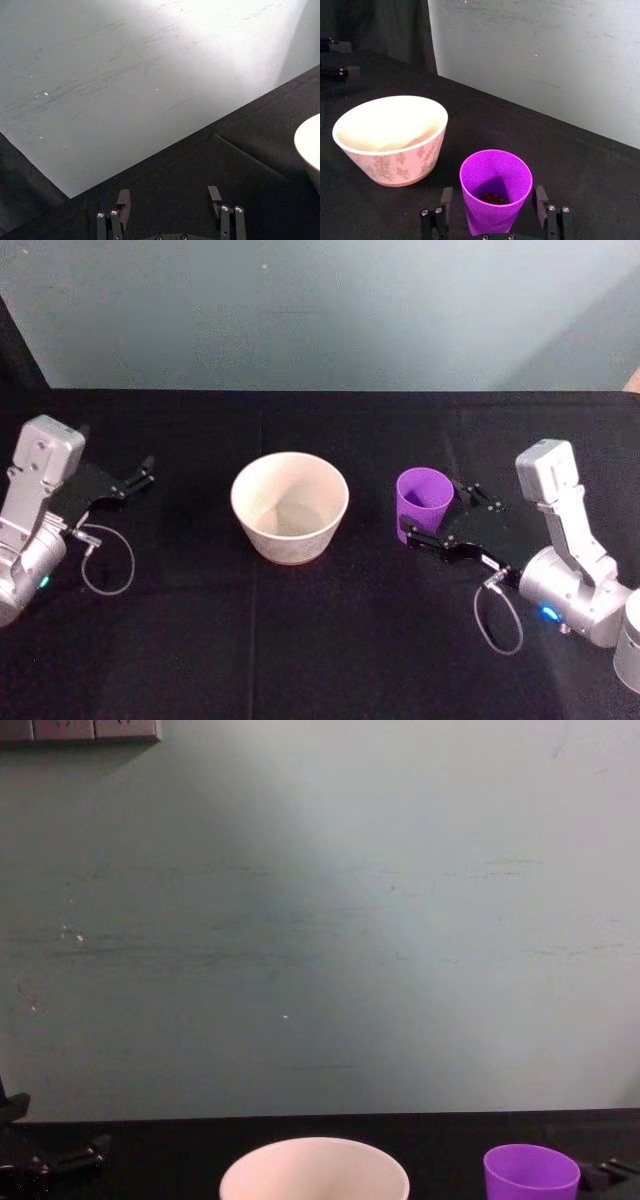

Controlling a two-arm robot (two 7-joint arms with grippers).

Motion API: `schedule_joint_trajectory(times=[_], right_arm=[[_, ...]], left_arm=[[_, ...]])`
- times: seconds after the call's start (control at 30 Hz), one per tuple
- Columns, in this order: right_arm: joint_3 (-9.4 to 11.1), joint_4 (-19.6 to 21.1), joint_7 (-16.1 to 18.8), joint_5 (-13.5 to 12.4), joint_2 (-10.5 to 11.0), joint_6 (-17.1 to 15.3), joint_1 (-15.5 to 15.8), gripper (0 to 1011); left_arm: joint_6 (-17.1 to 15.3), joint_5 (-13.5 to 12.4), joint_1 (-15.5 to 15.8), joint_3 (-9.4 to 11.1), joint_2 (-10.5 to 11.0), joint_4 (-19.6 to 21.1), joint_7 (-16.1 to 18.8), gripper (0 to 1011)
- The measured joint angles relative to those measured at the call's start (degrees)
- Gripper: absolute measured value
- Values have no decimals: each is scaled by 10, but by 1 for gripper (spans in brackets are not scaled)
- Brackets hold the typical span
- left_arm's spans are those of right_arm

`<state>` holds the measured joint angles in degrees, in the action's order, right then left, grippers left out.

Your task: Pick up the cup and pour the mung beans from the cup into the bowl.

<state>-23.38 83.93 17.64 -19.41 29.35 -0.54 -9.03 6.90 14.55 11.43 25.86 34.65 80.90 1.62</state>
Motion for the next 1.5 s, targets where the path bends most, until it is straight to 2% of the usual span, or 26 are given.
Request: schedule_joint_trajectory(times=[0.87, 0.93, 1.2, 1.5], right_arm=[[16, -26, 32, 27, -34, -6, -15, 998], [18, -27, 34, 28, -35, -6, -14, 980], [27, -30, 40, 36, -45, -6, -11, 778], [41, -24, 44, 40, -51, -8, -1, 730]], left_arm=[[0, 0, 0, 0, 0, 0, 0, 1000], [0, 0, 0, 0, 0, 0, 0, 1000], [0, 0, 0, 0, 0, 0, 0, 1000], [0, 0, 0, 0, 0, 0, 0, 1000]])
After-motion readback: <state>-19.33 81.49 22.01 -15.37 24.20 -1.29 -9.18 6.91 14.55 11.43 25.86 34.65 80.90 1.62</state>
